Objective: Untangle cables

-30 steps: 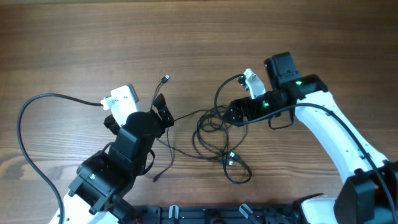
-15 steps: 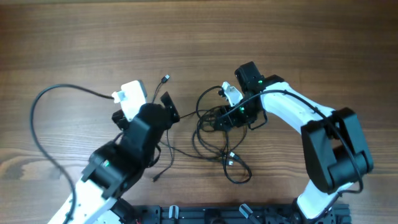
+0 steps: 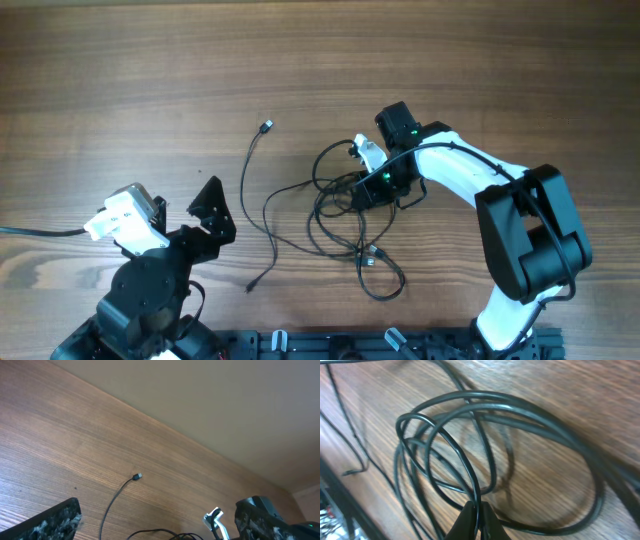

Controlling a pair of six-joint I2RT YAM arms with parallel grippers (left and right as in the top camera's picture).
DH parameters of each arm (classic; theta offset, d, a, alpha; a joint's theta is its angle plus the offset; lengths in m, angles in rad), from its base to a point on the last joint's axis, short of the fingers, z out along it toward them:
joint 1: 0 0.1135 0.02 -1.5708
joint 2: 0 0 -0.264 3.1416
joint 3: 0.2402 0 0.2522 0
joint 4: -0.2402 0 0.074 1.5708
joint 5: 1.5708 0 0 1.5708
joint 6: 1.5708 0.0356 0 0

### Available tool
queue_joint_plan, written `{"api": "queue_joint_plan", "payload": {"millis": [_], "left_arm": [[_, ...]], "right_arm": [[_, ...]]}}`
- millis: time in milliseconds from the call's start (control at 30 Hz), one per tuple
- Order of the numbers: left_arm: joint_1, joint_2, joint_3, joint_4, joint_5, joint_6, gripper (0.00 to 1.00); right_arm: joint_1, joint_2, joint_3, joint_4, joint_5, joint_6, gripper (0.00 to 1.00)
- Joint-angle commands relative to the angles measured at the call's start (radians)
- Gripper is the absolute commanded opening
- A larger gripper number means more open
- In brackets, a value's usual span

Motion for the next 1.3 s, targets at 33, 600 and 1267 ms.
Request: {"api": "queue_joint_plan", "payload": {"millis": [33,600,1267], "left_arm": [[0.005,-0.006,0.014,-0.002,-0.013,-0.010,1.00],[0.005,-0.006,0.014,-0.002,-0.014,-0.010,1.00],[0.005,-0.006,0.014,-0.002,-0.013,-0.009,1.00]], "right_arm": [[-0.001,-0.012,0.029,-0.034,-0.076,-0.019,0.04],[-0.003,-0.782,0.439,0.332,0.367,0.084,0.04],[-0.019,-0.615,0.439,-0.550,0.317,-0.185,0.04]]}}
